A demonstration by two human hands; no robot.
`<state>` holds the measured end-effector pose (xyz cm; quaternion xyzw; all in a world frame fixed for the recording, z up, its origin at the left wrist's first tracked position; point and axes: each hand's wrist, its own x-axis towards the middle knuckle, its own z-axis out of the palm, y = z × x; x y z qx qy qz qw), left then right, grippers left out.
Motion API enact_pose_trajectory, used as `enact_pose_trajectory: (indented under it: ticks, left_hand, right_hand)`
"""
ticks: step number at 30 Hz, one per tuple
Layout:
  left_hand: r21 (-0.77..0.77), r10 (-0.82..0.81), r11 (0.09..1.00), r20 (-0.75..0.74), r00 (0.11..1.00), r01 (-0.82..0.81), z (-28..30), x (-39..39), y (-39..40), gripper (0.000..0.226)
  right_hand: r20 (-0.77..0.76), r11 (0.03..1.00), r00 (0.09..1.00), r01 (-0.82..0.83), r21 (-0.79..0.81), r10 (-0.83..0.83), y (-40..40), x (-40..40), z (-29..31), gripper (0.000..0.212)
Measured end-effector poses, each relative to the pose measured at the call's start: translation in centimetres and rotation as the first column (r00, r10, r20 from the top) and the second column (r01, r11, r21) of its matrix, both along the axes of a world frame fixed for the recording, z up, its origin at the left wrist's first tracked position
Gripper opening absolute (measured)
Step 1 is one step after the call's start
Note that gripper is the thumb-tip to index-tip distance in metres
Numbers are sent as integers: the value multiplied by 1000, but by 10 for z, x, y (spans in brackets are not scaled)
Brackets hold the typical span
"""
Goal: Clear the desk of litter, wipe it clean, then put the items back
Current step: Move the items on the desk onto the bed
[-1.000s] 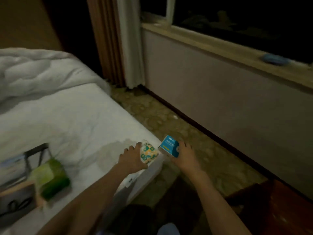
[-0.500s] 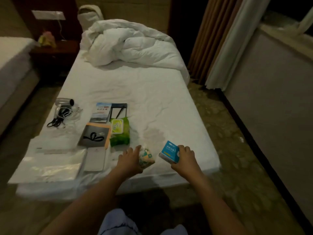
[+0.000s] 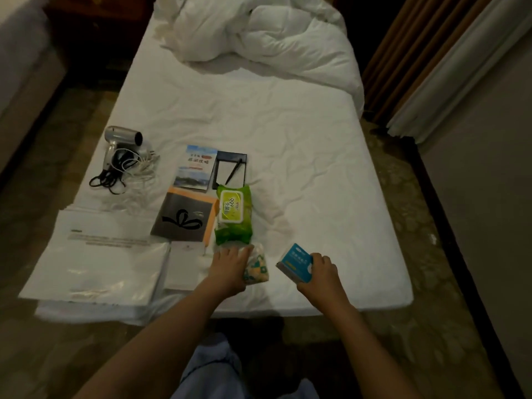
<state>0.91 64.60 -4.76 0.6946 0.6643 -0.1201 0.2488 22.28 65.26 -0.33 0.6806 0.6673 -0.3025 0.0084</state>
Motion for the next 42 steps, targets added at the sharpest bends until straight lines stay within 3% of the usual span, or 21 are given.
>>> enact_pose_trajectory:
  ticks: [3, 7, 12, 16, 22, 28, 39, 42]
  left_hand:
    - [18, -49, 999, -17, 999, 49, -16, -10, 16, 85]
    - [-82, -53, 996, -80, 995, 46, -26, -23, 27, 87]
    - [-191, 74, 978, -67, 995, -86, -32, -53, 49, 74]
    - [-177, 103, 977, -71, 992, -115, -30, -67, 73, 61]
    - [-195, 185, 964, -6, 983, -183, -28, -68, 119, 61]
    - [-235, 281, 934, 25, 959, -268, -34, -63, 166, 64]
    - [-290, 473, 849, 45, 880, -441, -57, -90, 225, 59]
    - [-283, 487, 842, 35, 873, -459, -59, -99, 229, 61]
  right_hand:
    - [3, 999, 999, 49, 6, -49, 17, -11, -9, 58]
    - [14, 995, 995, 98, -21, -98, 30, -19, -13, 57]
    - [30, 995, 995, 94, -34, -93, 54, -32, -22, 52]
    - [27, 993, 994, 110, -45, -108, 84, -54, -31, 52]
    - [60, 980, 992, 115, -165, -106, 139, -78, -48, 62]
    - [-16, 948, 986, 156, -277, -167, 211, -89, -77, 60]
    - [-68, 951, 959, 263, -160, -277, 349, -161, -117, 70]
    - [-7, 948, 962, 267, -177, -272, 358, -171, -128, 75]
